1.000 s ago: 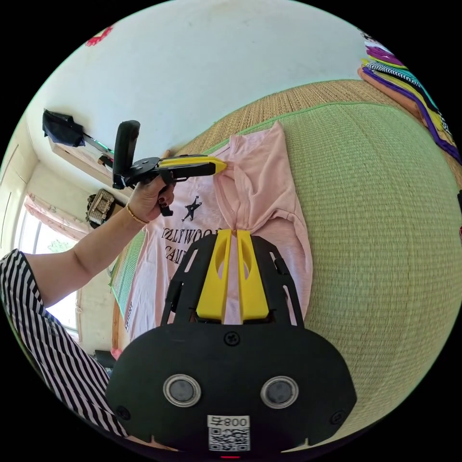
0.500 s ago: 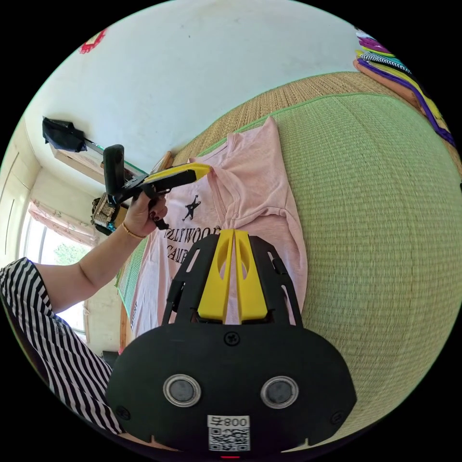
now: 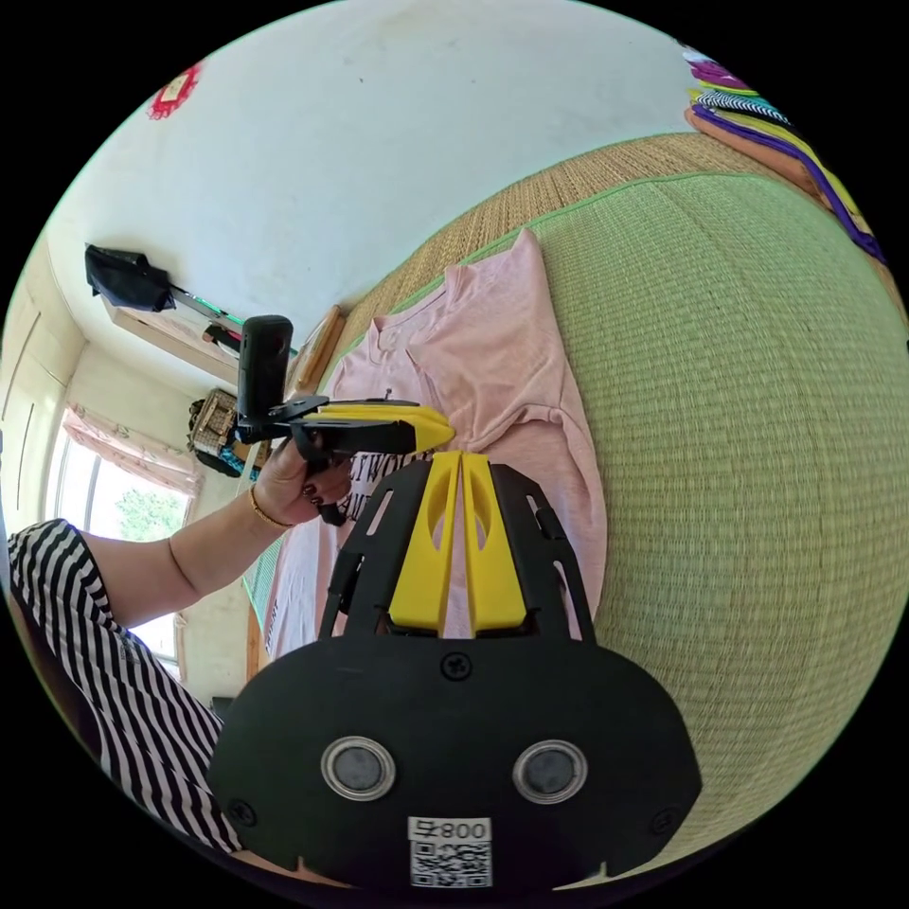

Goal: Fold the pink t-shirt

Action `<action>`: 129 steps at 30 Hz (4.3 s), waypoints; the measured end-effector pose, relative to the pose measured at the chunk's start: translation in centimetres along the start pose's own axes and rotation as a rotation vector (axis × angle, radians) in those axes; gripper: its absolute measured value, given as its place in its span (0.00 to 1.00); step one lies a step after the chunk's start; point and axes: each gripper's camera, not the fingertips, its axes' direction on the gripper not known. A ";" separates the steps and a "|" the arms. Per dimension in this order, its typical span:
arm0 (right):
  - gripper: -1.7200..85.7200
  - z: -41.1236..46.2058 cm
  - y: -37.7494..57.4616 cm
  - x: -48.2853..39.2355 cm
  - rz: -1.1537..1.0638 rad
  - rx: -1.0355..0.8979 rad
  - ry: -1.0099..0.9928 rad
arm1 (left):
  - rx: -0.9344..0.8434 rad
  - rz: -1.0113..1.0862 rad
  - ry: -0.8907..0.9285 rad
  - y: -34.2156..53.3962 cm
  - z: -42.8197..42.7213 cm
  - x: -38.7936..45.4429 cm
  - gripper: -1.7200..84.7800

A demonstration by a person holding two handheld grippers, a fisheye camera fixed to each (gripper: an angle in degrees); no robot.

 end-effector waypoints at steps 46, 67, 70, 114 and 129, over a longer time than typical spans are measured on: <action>0.02 -0.8 -3.3 0.7 0.126 0.132 0.213 | -0.024 0.215 -0.551 -10.9 6.4 8.0 0.02; 0.02 -3.4 -3.7 5.6 0.210 0.194 0.018 | -0.083 0.230 -0.367 -1.9 3.3 11.7 0.02; 0.02 -3.8 -3.6 6.5 0.224 0.217 -0.039 | -0.018 0.231 -0.416 -0.7 1.4 12.1 0.02; 0.04 4.1 -5.1 6.6 0.264 0.226 -0.318 | 0.705 -0.988 -0.314 60.9 -46.3 4.2 0.10; 0.11 24.6 -9.9 -13.5 -0.174 -0.175 -0.177 | 0.836 -0.963 -0.219 72.3 -53.3 -0.3 0.04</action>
